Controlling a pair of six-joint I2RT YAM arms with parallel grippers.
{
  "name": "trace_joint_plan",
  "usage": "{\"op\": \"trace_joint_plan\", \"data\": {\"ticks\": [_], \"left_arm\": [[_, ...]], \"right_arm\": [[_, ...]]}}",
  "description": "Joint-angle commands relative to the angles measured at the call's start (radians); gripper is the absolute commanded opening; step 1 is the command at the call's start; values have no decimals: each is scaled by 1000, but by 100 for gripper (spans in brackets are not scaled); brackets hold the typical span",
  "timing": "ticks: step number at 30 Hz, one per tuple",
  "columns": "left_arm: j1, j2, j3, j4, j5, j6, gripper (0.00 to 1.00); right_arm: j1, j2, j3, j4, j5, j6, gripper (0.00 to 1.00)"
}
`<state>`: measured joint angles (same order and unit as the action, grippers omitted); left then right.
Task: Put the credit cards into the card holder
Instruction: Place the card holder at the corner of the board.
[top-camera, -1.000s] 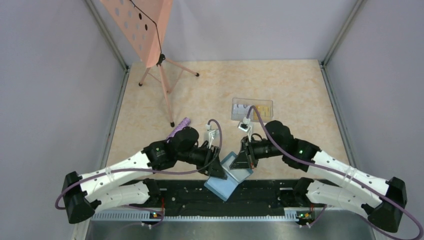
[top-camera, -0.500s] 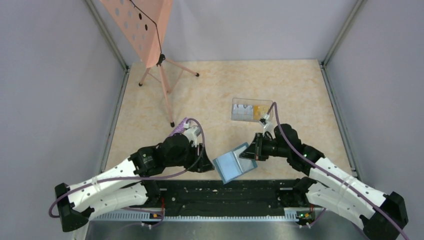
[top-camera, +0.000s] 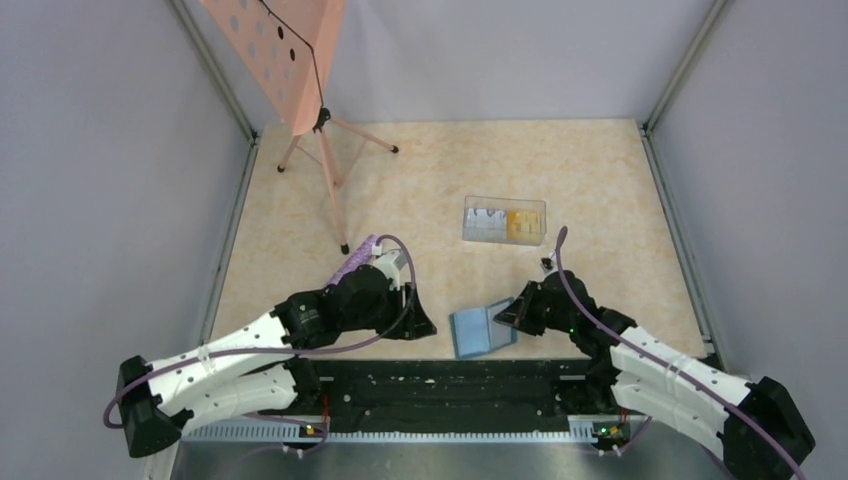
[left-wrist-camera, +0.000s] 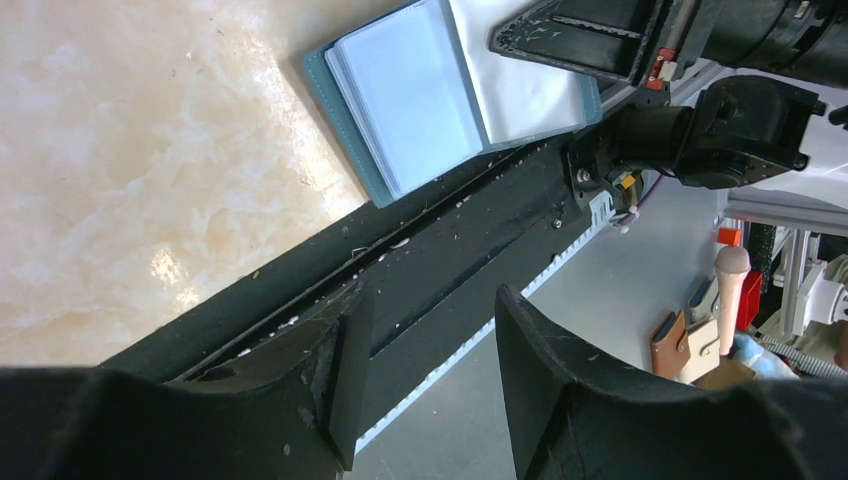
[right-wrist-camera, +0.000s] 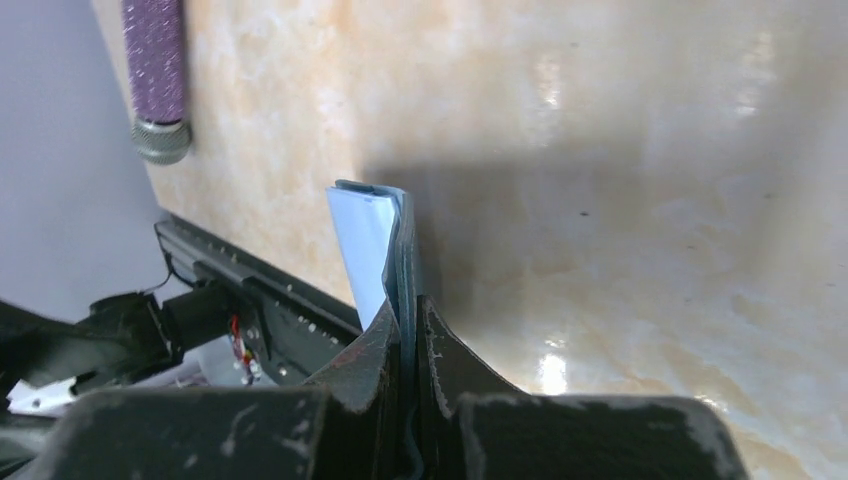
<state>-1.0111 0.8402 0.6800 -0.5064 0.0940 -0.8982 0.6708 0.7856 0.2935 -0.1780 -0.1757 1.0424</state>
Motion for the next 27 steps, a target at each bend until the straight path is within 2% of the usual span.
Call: {"op": "trace_joint_plan", "data": {"ticks": [1,4,6,9,10,11,13,18,21,25,26,27], "left_arm": [[-1,19,-6,86,27,-7,53],[1,26,-9,95,33,-4,53],[0,30,-9,99,37,-2,53],[0,33,-10,99,39,-1,53],[-1,34,-8,100,39,-1,53],[0,34,-10,99,40,-1,53],[0,35,-13,100,39,-2,53],[1,60,-25,126,56,-10,53],[1,95,-29,146,74,-17,53],[0,155,-38,186,102,-33,52],[0,190,-36,209,123,-42,52],[0,207,-36,217,129,-47,52]], "right_arm": [[-11,-18,-55,63,73,64,0],[-11,-31,-73,38,86,83,17],[-13,-50,-63,5,101,85,37],[-13,-85,-13,-100,146,72,76],[-12,-96,8,-142,166,61,85],[-13,-104,32,-183,170,49,92],[-13,-112,86,-269,212,16,98],[-12,-79,248,-454,249,-123,99],[-13,-28,344,-517,237,-211,93],[-12,63,424,-522,130,-309,74],[-11,113,434,-484,39,-334,54],[-11,131,430,-460,3,-335,42]]}}
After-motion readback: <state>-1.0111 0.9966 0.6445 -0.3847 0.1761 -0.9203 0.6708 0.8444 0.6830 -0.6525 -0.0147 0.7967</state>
